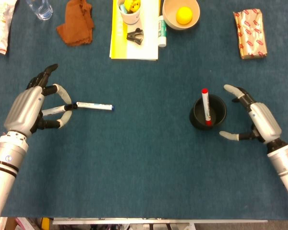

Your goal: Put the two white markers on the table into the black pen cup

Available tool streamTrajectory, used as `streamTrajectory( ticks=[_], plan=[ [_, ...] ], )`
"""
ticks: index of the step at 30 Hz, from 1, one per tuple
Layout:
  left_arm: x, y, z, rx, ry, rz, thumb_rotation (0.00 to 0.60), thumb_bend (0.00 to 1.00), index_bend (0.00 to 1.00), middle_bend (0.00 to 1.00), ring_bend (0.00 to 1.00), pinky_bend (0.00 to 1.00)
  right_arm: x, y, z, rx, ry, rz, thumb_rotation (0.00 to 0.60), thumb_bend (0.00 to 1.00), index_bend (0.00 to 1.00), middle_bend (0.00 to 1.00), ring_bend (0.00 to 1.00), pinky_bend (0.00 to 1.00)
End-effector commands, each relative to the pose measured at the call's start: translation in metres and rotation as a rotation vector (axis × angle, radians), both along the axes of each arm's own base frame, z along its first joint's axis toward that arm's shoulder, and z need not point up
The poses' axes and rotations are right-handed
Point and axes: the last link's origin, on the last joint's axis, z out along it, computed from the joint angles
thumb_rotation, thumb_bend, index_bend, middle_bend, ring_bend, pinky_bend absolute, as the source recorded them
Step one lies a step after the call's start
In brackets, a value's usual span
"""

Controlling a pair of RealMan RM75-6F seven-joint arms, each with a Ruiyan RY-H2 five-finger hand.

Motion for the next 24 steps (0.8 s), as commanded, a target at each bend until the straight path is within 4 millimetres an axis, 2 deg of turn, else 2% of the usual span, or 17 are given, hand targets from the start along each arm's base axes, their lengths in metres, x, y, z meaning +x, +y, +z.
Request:
streamTrajectory(
  ticks=[1,24],
  plan=[
    [0.000,0.000,0.000,0.000,0.000,0.000,0.600,0.33,0.65,0.00,0.00,0.00,0.003,-0.002,-0.006,0.007,-0.008,0.007,0.600,0.00,0.12,0.15,0.09,0.25],
    [-0.011,-0.006,-0.001,-0.011,-0.002,0.030,0.600,0.33,0.65,0.00,0.00,0.00,0.026,-0.010,-0.044,0.030,-0.090,0.059,0.600,0.00,0.12,0.18,0.09,0.24]
  ],
)
